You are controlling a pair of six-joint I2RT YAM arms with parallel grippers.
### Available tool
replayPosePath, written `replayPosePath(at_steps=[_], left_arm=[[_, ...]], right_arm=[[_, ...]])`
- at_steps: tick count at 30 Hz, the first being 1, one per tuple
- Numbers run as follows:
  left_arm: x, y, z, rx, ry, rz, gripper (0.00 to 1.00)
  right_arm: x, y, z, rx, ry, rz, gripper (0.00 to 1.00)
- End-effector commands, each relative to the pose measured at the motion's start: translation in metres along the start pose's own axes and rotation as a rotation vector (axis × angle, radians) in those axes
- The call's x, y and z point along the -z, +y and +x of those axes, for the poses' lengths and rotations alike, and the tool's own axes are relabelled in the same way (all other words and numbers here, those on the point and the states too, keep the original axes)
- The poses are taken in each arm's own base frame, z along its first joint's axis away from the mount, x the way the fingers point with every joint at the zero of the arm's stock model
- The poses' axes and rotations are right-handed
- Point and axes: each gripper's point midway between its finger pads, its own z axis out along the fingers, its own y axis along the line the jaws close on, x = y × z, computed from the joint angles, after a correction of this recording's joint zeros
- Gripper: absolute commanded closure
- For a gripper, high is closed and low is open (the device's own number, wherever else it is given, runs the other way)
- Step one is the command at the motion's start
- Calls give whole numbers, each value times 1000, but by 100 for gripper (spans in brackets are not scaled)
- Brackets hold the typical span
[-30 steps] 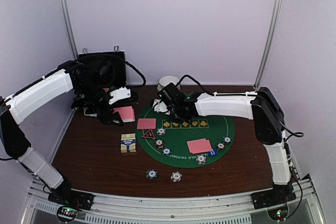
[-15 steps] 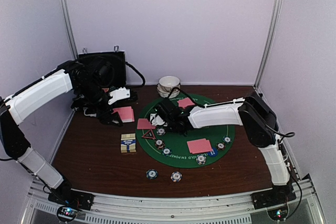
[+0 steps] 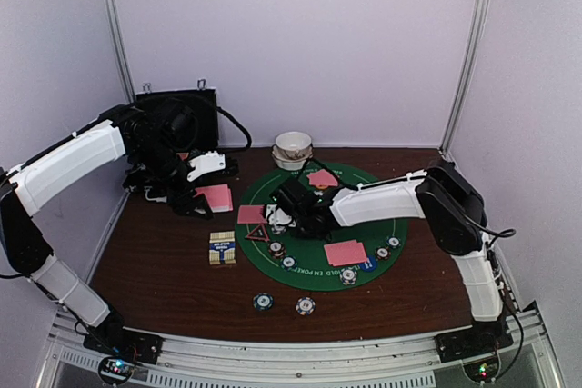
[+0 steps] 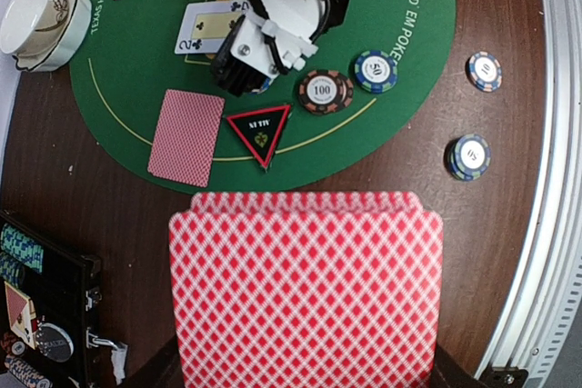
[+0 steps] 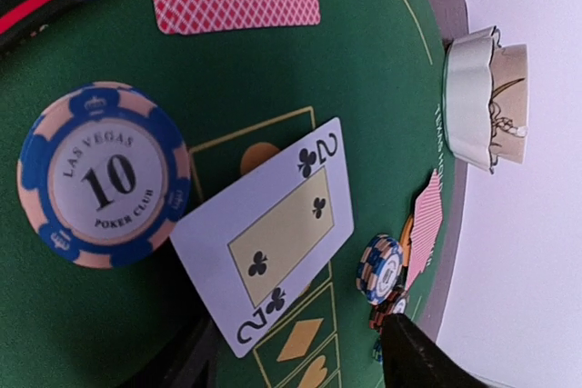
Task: Distribute texas hold em gaming equipment
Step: Flop the poker card in the community card area.
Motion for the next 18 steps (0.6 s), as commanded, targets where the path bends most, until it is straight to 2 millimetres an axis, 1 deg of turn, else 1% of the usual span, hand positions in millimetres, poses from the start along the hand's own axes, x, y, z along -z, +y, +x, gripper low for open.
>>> replayPosePath(at_steps=[1, 2, 3, 8, 10, 13, 15, 17, 18], left_arm=[[5, 1, -5, -3, -26, -2, 100], [5, 1, -5, -2, -25, 0, 100], [5, 2, -5, -4, -27, -1, 100], [6, 3, -7, -5, -30, -5, 100], [7, 3, -8, -6, -33, -8, 100], [7, 4, -8, -7, -30, -10, 100], [8, 4, -8, -7, -31, -13, 100], [8, 4, -8, -8, -32, -13, 100], [9, 5, -8, -9, -32, -16, 100]], right_arm=[[32, -41, -10, -103, -58, 62, 24], [36, -48, -12, -125, -68, 82, 5], [42, -58, -15, -155, -82, 107, 1], [74, -118, -18, -368, -117, 287, 0], [87, -136, -17, -444, -121, 330, 1], [101, -155, -9, -568, -104, 365, 0], [106, -158, -5, -668, -127, 300, 1], [110, -162, 0, -837, -167, 174, 0], [111, -164, 5, -923, -169, 121, 0]])
